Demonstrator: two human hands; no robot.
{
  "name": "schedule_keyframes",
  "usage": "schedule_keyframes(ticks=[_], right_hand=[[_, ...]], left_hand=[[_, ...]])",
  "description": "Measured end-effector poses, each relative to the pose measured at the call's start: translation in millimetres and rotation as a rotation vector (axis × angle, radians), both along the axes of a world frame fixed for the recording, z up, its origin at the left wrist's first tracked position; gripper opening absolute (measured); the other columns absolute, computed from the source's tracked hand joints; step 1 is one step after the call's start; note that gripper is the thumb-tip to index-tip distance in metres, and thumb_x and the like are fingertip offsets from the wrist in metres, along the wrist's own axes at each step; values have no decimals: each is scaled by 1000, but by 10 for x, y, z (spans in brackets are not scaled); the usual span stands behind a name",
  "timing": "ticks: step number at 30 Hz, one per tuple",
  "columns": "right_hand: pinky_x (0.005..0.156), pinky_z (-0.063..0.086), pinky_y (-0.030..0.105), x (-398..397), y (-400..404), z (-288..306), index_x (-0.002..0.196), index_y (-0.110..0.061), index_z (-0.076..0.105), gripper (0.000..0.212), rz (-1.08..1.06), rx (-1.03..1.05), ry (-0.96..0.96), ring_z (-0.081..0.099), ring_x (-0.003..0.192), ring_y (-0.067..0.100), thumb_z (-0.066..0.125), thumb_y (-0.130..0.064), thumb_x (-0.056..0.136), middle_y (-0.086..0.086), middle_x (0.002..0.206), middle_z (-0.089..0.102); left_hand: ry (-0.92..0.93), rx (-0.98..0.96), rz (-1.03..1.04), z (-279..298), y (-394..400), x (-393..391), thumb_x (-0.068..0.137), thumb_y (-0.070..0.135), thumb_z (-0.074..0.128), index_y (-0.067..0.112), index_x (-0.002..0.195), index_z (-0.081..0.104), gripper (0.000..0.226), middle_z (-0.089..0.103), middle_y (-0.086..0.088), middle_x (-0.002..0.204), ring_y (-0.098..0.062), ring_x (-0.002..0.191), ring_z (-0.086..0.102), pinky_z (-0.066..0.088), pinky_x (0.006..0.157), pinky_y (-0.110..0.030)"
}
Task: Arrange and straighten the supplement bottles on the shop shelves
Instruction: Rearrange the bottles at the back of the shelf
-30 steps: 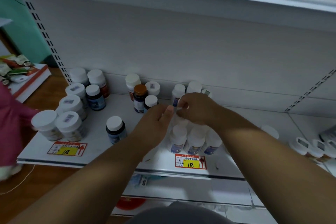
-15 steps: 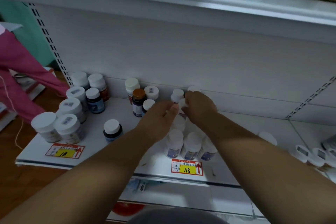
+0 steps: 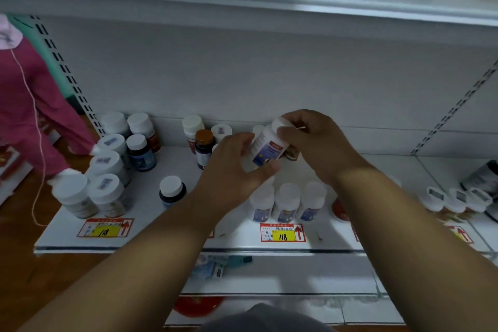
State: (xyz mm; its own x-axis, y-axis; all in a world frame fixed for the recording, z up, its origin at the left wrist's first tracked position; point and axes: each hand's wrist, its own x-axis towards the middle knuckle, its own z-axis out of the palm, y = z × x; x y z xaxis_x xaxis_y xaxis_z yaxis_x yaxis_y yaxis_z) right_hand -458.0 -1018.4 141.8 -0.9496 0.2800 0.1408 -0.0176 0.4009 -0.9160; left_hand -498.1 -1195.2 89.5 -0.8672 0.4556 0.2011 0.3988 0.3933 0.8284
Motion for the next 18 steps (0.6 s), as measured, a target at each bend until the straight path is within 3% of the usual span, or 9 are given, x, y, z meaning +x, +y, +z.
schedule_keyframes(ticks=[3, 5, 9, 12, 16, 18], right_hand=[[64, 56, 24, 112, -97, -37, 103, -17, 70, 16, -7, -135, -15, 69, 76, 9, 68, -18, 87, -4, 86, 73], [71, 59, 36, 183, -149, -58, 105, -18, 70, 19, -39, -214, -19, 70, 83, 21, 69, -18, 86, 0, 91, 73], [65, 55, 36, 347, -228, -27, 87, -17, 75, 12, -10, -280, -2, 70, 74, 20, 71, -26, 81, 4, 84, 75], [66, 54, 37, 441, -228, 17, 83, -13, 74, 19, 8, -281, 4, 69, 72, 22, 70, -31, 78, 8, 82, 74], [66, 55, 35, 437, -129, 26, 87, -13, 74, 11, 23, -226, 15, 69, 74, 22, 68, -22, 87, 7, 84, 74], [63, 56, 27, 380, -25, 13, 92, -17, 73, 8, 1, -180, 20, 69, 75, 17, 68, -20, 87, 3, 86, 74]], left_hand=[[-32, 29, -110, 89, -114, 130, 77, 61, 66, 35, 119, 55, 50, 63, 13, 112, -4, 103, 60, 51, 89, -35], [-53, 28, -154, 115, -197, 244, 76, 70, 60, 40, 121, 53, 55, 60, 20, 115, 4, 105, 56, 46, 88, -25], [-91, -8, -120, 113, -302, 473, 64, 84, 53, 37, 134, 44, 85, 53, 21, 123, 6, 106, 51, 40, 84, -15], [-74, 0, -150, 121, -277, 564, 63, 78, 59, 40, 134, 43, 83, 52, 25, 122, 12, 104, 49, 38, 81, -9], [-22, -7, -135, 181, -208, 586, 63, 80, 58, 40, 134, 42, 83, 49, 27, 119, 16, 103, 46, 36, 76, -3], [38, 8, -80, 196, -156, 555, 64, 74, 57, 37, 132, 46, 78, 51, 25, 116, 13, 103, 49, 37, 78, -4]])
